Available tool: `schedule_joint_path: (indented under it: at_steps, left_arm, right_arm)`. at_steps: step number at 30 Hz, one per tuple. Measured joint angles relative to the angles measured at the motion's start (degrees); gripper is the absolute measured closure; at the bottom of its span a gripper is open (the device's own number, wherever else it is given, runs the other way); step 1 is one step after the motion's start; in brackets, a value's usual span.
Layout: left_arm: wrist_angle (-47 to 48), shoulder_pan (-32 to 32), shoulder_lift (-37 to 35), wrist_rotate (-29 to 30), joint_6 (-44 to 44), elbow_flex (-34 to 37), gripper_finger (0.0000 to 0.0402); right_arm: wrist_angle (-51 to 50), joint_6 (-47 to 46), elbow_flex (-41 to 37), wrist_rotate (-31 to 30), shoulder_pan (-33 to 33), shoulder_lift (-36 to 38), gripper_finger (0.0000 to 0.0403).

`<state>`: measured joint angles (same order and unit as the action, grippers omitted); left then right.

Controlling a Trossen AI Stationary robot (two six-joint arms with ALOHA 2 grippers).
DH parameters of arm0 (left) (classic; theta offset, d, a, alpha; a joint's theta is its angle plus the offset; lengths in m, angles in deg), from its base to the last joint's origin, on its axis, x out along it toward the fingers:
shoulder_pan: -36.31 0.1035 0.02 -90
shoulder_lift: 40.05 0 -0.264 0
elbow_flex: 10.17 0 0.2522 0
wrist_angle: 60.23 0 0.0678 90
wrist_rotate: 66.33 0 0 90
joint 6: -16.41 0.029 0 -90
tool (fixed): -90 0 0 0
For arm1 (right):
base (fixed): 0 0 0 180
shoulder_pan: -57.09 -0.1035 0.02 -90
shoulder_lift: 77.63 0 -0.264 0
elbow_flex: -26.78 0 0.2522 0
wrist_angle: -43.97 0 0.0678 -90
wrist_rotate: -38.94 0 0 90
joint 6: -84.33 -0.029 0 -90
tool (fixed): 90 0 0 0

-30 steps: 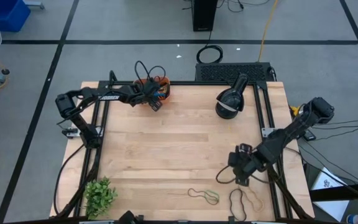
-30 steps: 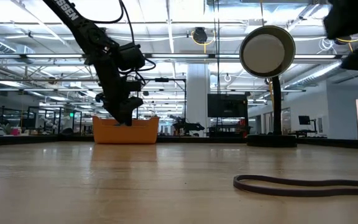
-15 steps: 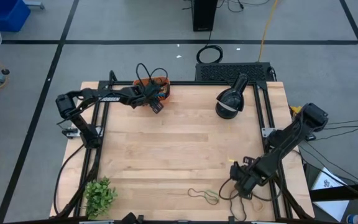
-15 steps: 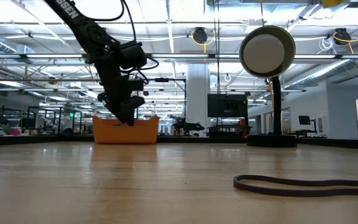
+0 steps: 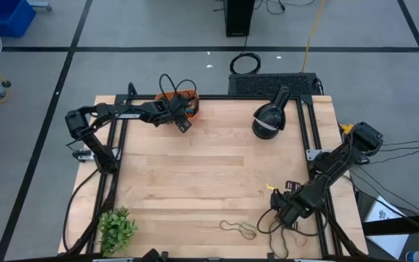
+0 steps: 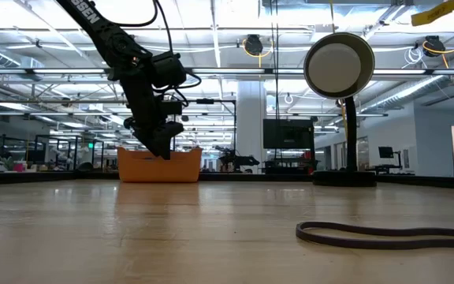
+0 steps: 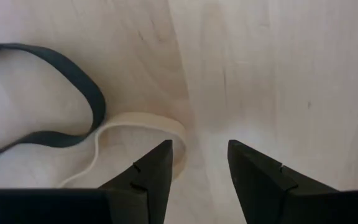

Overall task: Pick and place rubber bands into bin
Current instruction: Put the white rubber band into the orange container

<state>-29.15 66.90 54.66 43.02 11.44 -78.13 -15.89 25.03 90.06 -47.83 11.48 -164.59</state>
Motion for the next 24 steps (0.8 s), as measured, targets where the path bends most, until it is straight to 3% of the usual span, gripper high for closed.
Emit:
schedule_joint_path:
  at_steps: [10, 18, 24]
  left_arm:
    - [0.0, 0.0, 0.0, 0.0, 0.1, 0.0, 0.0181]
    - [0.0, 0.0, 0.0, 0.0, -0.1, 0.0, 0.0183]
    - [0.0, 0.0, 0.0, -0.7, -1.9, 0.0, 0.0183]
  right_arm:
    - [6.6, -1.3, -4.7, 0.0, 0.0, 0.2, 0.0277]
    - [6.3, -0.2, -5.0, -0.5, 0.0, 0.7, 0.0393]
    - [3.7, -3.1, -5.1, -9.3, 0.3, 3.2, 0.0400]
